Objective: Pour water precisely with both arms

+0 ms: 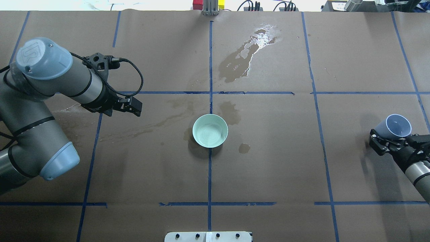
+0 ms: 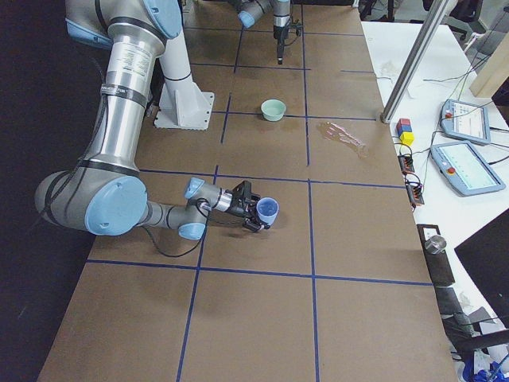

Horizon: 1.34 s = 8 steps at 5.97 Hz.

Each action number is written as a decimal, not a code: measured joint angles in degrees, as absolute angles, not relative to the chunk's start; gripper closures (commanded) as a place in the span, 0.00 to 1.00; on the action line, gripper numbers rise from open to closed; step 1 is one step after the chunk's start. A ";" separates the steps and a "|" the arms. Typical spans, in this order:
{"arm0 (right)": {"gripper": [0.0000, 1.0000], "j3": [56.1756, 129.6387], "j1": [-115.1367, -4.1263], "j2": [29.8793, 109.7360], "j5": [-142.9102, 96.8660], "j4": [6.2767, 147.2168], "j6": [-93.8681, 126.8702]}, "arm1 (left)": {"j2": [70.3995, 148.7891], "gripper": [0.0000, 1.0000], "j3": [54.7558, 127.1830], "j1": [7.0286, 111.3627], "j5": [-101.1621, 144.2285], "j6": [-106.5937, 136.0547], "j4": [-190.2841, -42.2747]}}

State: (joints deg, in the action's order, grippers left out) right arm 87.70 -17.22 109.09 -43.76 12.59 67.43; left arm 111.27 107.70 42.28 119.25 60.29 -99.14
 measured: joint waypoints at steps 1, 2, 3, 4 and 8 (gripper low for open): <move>0.84 87.35 -17.28 108.63 -43.59 12.57 67.19 | 111.27 0.00 107.73 42.29 119.26 60.48 -99.14; 0.93 87.24 -17.34 108.33 -43.42 12.57 67.07 | 111.27 0.00 107.74 42.31 119.27 60.53 -99.14; 0.96 87.48 -17.47 108.26 -43.30 12.54 67.00 | 111.27 0.00 107.75 42.30 119.27 60.55 -99.14; 0.97 88.75 -17.78 108.30 -43.26 12.14 65.97 | 111.27 0.00 107.75 42.28 119.27 60.56 -99.14; 0.97 100.27 -19.79 105.17 -43.71 12.06 45.46 | 111.27 0.00 107.75 42.27 119.30 60.56 -99.14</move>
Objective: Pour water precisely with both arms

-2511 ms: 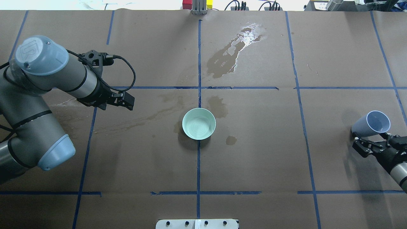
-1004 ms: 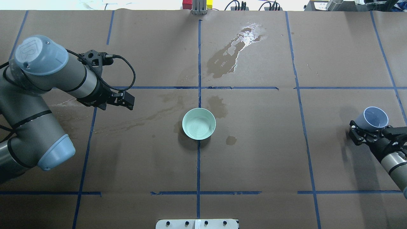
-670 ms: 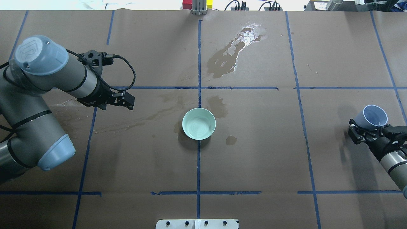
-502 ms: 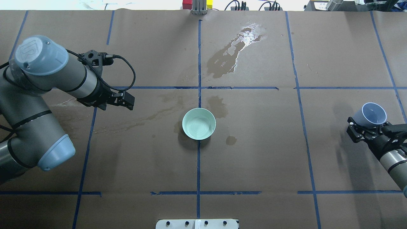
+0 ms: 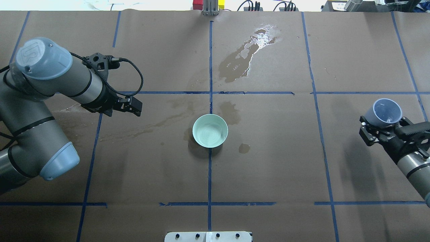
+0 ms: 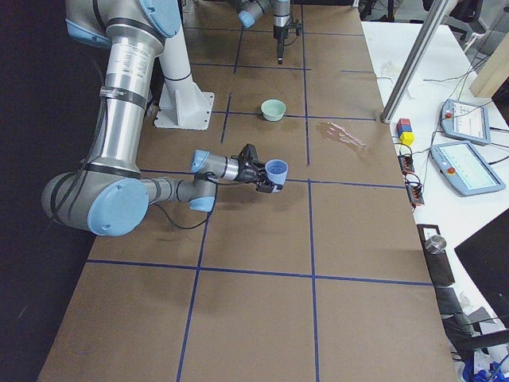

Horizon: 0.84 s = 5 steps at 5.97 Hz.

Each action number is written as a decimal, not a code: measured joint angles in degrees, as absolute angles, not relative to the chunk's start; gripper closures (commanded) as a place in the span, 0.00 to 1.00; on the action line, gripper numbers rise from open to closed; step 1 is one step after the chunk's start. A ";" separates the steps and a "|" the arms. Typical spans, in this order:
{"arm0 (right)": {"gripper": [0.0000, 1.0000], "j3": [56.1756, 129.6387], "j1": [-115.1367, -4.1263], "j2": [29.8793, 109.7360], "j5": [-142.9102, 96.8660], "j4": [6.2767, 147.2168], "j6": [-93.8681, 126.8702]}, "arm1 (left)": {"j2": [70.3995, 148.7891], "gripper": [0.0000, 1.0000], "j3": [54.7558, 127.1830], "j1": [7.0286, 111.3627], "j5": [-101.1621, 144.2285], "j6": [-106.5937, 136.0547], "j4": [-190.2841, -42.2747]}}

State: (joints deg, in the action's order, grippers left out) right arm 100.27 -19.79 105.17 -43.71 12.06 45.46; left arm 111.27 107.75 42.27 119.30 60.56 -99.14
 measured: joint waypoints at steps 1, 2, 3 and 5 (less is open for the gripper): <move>1.00 101.13 -19.69 101.81 -43.81 14.03 44.10 | 111.30 0.00 107.75 42.28 119.33 60.56 -99.14; 1.00 101.41 -19.64 97.22 -43.82 18.64 43.72 | 111.33 0.00 107.76 42.27 119.35 60.64 -99.14; 1.00 101.45 -19.44 92.11 -43.81 24.65 43.63 | 111.35 0.00 107.75 42.24 119.35 60.90 -99.14; 1.00 101.21 -18.27 82.51 -43.47 39.03 43.72 | 111.36 0.00 107.75 42.20 119.35 61.22 -99.14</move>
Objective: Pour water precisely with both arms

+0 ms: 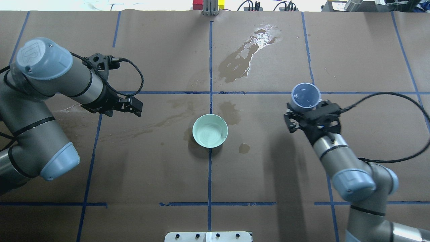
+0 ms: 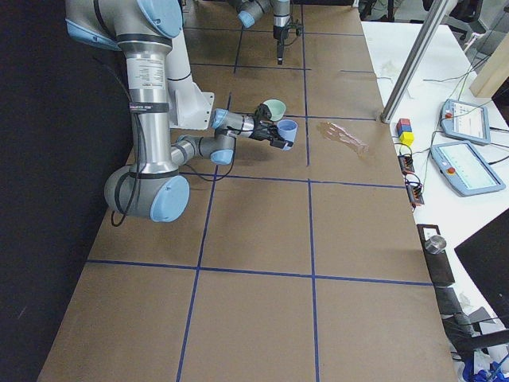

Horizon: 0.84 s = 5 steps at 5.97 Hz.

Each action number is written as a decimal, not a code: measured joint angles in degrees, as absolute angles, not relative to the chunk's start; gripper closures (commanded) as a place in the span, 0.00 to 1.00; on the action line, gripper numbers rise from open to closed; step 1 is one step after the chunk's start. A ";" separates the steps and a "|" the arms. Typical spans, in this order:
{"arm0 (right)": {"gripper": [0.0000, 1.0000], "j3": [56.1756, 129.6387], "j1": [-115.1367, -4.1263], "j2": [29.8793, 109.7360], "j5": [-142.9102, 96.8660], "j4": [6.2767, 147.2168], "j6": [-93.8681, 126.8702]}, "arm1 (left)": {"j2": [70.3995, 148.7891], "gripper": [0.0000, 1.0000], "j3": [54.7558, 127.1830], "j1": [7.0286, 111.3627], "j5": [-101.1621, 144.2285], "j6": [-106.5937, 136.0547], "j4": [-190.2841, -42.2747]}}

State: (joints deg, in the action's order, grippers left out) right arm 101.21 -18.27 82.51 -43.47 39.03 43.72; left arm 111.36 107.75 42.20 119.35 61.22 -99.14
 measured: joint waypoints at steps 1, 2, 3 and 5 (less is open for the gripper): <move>1.00 100.77 -17.36 77.67 -42.36 46.66 43.81 | 111.36 0.00 107.76 42.19 119.35 61.25 -99.14; 1.00 99.30 -15.76 72.21 -39.58 54.87 43.84 | 111.36 0.00 107.75 42.19 119.35 61.26 -99.14; 1.00 96.93 -14.18 67.93 -36.86 60.88 43.85 | 111.36 0.00 107.73 42.19 119.36 61.26 -99.14; 1.00 93.91 -12.13 63.74 -33.47 68.41 43.86 | 111.36 0.00 107.73 42.19 119.42 61.26 -99.14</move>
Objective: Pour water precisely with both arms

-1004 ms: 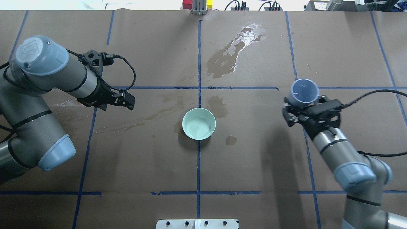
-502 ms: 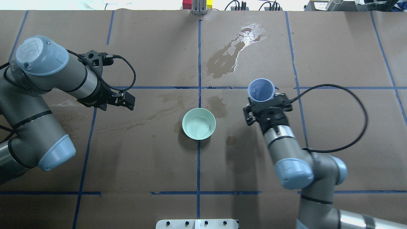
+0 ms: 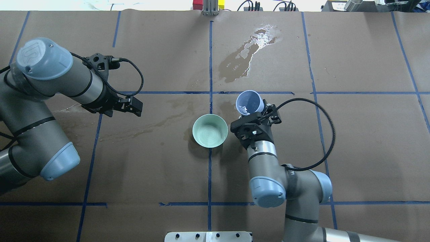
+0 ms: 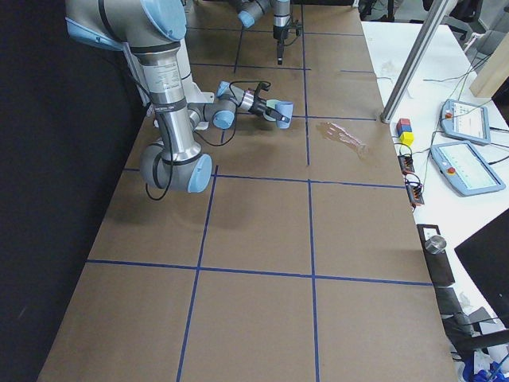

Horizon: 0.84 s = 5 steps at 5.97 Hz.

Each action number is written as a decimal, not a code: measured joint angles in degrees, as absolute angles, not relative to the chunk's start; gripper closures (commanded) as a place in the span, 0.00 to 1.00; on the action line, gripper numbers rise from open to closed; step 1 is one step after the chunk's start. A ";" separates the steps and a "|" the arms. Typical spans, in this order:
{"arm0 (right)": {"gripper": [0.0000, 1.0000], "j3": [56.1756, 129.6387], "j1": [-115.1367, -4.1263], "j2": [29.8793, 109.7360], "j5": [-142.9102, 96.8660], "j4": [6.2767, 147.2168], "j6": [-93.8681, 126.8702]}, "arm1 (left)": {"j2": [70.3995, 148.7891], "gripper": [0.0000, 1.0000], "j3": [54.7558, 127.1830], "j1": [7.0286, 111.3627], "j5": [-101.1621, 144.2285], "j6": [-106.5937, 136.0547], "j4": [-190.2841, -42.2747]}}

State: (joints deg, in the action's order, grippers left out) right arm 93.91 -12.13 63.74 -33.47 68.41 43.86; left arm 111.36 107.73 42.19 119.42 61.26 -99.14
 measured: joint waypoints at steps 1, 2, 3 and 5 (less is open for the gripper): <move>1.00 93.59 -11.49 62.85 -32.15 72.11 43.81 | 111.36 0.00 107.73 42.19 119.44 61.26 -99.14; 1.00 93.56 -11.03 61.99 -30.98 76.38 43.70 | 111.36 0.00 107.72 42.19 119.44 61.26 -99.14; 1.00 93.64 -10.75 61.07 -30.40 80.43 43.63 | 111.36 0.00 107.71 42.19 119.44 61.23 -99.14; 1.00 93.64 -10.22 60.37 -29.00 84.26 42.37 | 111.36 0.00 107.73 42.19 119.44 61.18 -99.14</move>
